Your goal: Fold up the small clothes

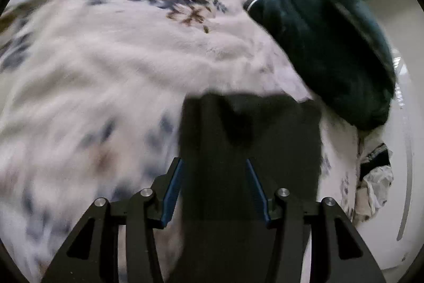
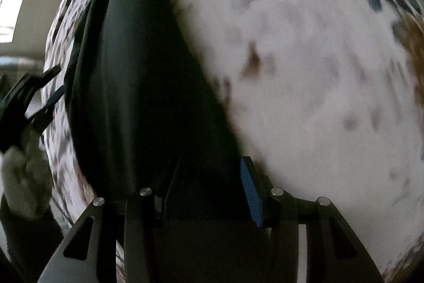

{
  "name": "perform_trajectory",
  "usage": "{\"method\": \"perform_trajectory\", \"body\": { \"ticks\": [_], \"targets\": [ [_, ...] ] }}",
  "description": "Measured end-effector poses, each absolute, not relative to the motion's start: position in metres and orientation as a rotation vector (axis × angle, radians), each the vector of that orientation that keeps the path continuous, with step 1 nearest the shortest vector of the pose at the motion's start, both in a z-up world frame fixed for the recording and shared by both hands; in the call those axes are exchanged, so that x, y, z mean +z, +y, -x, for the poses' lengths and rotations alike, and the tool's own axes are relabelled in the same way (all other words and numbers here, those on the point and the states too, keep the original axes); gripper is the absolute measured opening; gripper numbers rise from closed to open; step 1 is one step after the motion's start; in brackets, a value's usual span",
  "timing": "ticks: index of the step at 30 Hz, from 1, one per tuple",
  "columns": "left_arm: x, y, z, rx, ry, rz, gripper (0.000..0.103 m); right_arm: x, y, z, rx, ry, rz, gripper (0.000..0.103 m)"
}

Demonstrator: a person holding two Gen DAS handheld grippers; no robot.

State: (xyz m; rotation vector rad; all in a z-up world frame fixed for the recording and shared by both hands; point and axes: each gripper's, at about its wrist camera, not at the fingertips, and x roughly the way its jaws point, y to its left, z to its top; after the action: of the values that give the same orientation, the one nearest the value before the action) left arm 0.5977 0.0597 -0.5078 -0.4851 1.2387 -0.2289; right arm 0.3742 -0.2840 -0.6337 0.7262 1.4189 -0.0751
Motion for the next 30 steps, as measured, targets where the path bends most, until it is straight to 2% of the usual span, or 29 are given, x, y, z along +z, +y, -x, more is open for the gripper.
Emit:
{"method": "perform_trajectory", "body": {
  "ticks": [1, 2, 3, 7, 11, 14, 16, 17, 18, 19, 25, 30],
  "targets": [
    [-0.512, 0.058, -0.607, -0.242, 1.243, 0.480, 0.041, -0.636, -0.284, -0.379, -0.083, 1.410, -0.739, 0.048],
    [-0.516, 0.056, -0.621, -0.244, 1.234, 0.467, 0.032, -0.639, -0.288, -0.382, -0.098, 1.401, -0.759, 0.048],
    [-0.515, 0.056, -0.630, -0.243, 1.210, 0.435, 0.007, -0.642, -0.291, -0.383, -0.107, 1.396, -0.782, 0.048],
    [-0.510, 0.065, -0.633, -0.278, 1.176, 0.412, 0.007, -0.651, -0.293, -0.375, -0.115, 1.393, -0.806, 0.048],
    [-0.535, 0.087, -0.648, -0.235, 1.246, 0.485, 0.008, -0.655, -0.282, -0.371, -0.113, 1.399, -0.804, 0.048],
    [-0.523, 0.087, -0.643, -0.236, 1.253, 0.506, 0.018, -0.652, -0.273, -0.371, -0.115, 1.405, -0.807, 0.048],
    [-0.502, 0.084, -0.627, -0.243, 1.232, 0.483, 0.039, -0.644, -0.275, -0.368, -0.111, 1.406, -0.799, 0.048],
    [-0.494, 0.083, -0.619, -0.258, 1.219, 0.486, 0.046, -0.640, -0.277, -0.365, -0.108, 1.408, -0.796, 0.048],
    [-0.485, 0.082, -0.609, -0.265, 1.208, 0.484, 0.059, -0.635, -0.278, -0.362, -0.105, 1.410, -0.796, 0.051],
    [-0.470, 0.081, -0.588, -0.280, 1.195, 0.484, 0.064, -0.630, -0.279, -0.356, -0.098, 1.412, -0.799, 0.053],
    [-0.424, 0.084, -0.459, -0.315, 1.180, 0.518, 0.065, -0.599, -0.278, -0.311, -0.033, 1.468, -0.790, 0.055],
    [-0.442, 0.090, -0.323, -0.200, 1.320, 0.488, 0.065, -0.592, -0.281, -0.243, 0.012, 1.548, -0.734, 0.057]
  ]
}}
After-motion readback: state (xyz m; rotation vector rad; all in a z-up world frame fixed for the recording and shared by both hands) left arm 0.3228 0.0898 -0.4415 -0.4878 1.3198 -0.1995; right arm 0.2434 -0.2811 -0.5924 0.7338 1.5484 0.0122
